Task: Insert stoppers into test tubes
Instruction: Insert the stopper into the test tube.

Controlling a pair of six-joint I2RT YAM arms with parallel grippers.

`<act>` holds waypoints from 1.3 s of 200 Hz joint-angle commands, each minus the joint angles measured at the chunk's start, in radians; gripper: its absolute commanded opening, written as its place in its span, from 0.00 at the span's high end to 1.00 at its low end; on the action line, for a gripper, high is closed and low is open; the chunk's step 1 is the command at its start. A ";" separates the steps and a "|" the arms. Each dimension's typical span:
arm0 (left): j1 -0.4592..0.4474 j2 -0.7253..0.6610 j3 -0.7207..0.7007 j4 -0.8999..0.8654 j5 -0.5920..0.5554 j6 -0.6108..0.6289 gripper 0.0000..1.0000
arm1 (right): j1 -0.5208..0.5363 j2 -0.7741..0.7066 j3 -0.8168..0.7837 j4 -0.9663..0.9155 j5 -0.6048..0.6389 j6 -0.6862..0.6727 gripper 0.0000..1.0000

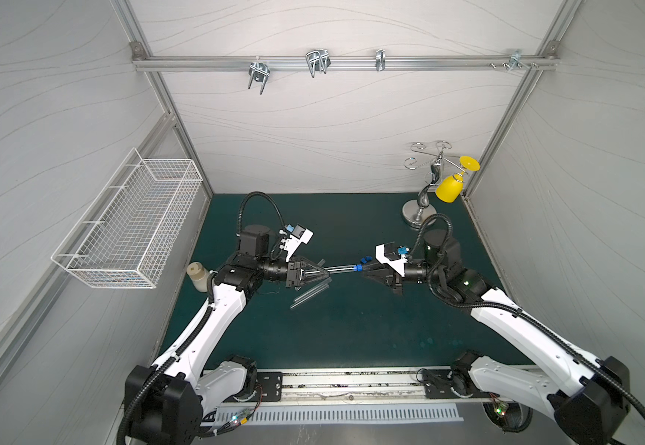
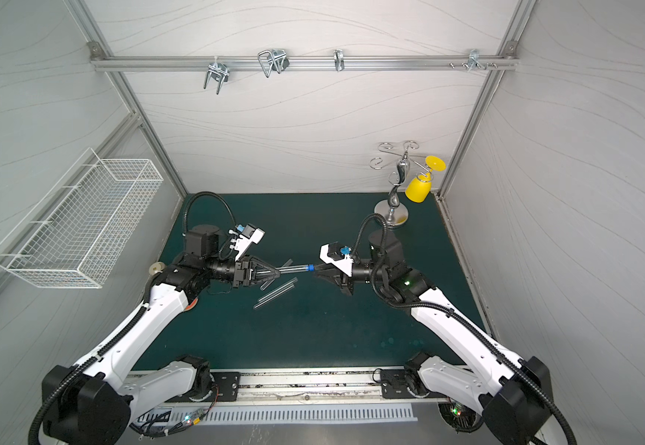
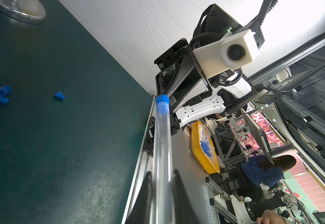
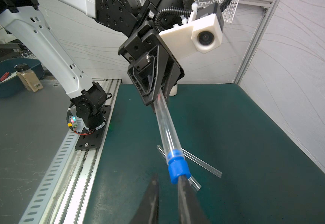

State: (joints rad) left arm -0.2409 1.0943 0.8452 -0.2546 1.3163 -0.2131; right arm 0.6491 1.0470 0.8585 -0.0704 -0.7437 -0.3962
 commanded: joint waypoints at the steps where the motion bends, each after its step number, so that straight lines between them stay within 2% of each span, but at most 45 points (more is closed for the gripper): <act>1: -0.016 -0.007 0.029 0.041 0.020 0.009 1.00 | 0.039 0.029 0.039 0.003 -0.055 -0.038 0.83; 88: -0.023 -0.006 0.024 0.042 0.021 0.011 1.00 | 0.077 0.078 0.069 0.040 -0.073 -0.061 0.85; 133: -0.024 -0.008 0.023 0.008 0.012 0.051 1.00 | 0.083 0.089 0.104 0.010 -0.072 -0.097 0.86; 176: -0.026 -0.008 0.025 -0.013 -0.004 0.071 1.00 | 0.131 0.102 0.153 -0.072 -0.028 -0.166 0.86; 260: -0.026 -0.010 0.025 -0.017 -0.015 0.073 1.00 | 0.192 0.108 0.188 -0.098 0.039 -0.197 0.91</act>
State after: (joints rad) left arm -0.2222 1.0821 0.8448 -0.3279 1.2797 -0.1574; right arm 0.7425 1.1305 0.9997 -0.2718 -0.5575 -0.5472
